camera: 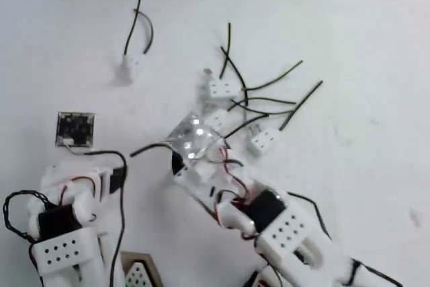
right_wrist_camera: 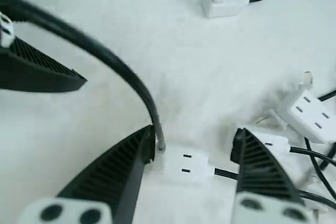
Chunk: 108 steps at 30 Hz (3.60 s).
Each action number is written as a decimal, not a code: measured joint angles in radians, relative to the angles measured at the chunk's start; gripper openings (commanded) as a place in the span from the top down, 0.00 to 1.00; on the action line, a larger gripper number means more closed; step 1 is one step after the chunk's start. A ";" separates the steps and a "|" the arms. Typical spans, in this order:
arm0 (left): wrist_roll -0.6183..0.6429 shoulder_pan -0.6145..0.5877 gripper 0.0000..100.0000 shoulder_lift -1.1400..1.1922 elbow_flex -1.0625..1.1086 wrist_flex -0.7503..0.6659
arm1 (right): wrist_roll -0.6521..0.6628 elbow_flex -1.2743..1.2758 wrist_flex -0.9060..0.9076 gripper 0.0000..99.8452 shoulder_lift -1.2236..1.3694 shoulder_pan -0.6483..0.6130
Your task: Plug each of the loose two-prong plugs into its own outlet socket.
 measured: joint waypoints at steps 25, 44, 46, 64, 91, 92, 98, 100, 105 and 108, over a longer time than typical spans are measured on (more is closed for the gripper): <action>-0.097 0.589 0.62 0.000 0.000 -0.044 | -0.198 0.066 -0.064 0.77 0.052 0.537; -0.069 0.629 0.65 0.809 -0.227 -0.374 | -0.198 0.066 -0.066 0.77 0.052 0.569; -0.069 0.647 0.71 0.884 -0.247 -0.394 | -0.198 0.066 -0.066 0.77 0.052 0.569; -0.069 0.809 0.98 0.937 -0.275 -0.431 | -0.198 0.066 -0.066 0.77 0.052 0.569; -0.173 0.385 0.98 0.559 -0.453 -0.242 | -0.198 0.066 -0.066 0.77 0.052 0.580; -0.175 0.374 0.98 0.586 -0.453 -0.278 | -0.198 0.066 -0.066 0.77 0.052 0.580; -0.175 0.333 0.98 0.806 -0.453 -0.512 | -0.198 0.066 -0.066 0.77 0.052 0.578; -0.163 0.333 0.98 0.893 -0.459 -0.597 | -0.198 0.074 -0.066 0.77 0.052 0.578; -0.152 0.333 0.98 1.132 -0.603 -0.686 | -0.198 0.087 -0.066 0.77 0.052 0.578; -0.152 0.331 0.94 1.292 -0.733 -0.686 | -0.198 0.087 -0.066 0.77 0.052 0.578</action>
